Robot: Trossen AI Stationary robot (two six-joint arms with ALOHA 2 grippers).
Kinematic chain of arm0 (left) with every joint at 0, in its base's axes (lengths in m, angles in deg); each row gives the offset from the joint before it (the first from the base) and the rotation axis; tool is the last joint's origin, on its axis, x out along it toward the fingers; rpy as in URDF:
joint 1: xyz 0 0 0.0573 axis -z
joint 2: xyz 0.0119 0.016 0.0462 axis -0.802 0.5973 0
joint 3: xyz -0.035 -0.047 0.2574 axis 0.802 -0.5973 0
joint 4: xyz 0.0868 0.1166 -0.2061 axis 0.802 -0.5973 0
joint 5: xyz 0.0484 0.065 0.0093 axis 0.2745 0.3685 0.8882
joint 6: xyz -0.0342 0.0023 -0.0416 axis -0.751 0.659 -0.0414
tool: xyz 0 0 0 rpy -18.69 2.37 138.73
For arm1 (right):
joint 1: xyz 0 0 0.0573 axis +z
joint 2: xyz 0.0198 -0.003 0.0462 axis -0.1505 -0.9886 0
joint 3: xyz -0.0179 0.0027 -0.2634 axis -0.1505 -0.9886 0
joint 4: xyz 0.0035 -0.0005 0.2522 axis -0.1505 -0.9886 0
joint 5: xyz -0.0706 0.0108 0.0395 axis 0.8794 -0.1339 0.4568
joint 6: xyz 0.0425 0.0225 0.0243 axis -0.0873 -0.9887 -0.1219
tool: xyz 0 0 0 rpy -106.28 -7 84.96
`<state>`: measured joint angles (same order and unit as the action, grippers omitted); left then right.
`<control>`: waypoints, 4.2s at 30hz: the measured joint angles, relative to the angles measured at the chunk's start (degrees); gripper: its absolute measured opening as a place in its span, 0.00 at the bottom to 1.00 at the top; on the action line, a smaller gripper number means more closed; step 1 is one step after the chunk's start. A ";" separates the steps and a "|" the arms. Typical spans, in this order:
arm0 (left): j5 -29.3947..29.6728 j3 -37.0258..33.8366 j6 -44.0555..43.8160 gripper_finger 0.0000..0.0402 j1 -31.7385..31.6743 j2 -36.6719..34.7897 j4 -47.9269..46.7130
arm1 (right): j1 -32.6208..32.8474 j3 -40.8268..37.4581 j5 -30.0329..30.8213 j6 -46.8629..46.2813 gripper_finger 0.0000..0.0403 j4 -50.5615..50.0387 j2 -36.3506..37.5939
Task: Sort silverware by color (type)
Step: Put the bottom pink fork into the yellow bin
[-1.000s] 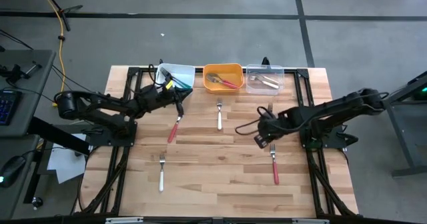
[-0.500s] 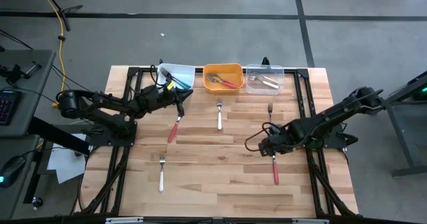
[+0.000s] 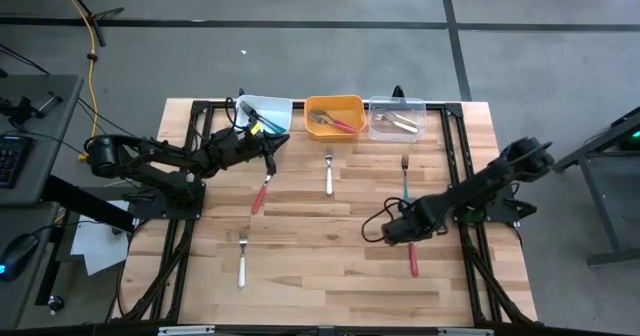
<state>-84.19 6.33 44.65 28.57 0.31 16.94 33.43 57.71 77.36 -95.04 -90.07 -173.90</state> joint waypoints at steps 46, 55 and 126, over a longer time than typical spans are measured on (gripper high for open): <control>-0.02 0.00 -1.09 0.00 0.07 0.00 -0.02 | -6.05 0.76 -5.53 9.12 0.48 -3.42 0.24; -0.02 0.00 -1.09 0.00 0.07 0.00 -0.02 | -5.55 0.76 -6.21 10.78 0.38 -1.33 -3.51; 0.00 0.02 0.00 0.00 0.05 -0.02 0.28 | -55.46 85.02 10.30 122.77 0.05 -15.80 -49.16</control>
<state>-84.19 6.35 44.65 28.62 0.29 17.22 -22.04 142.73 87.65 27.73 -105.87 -223.06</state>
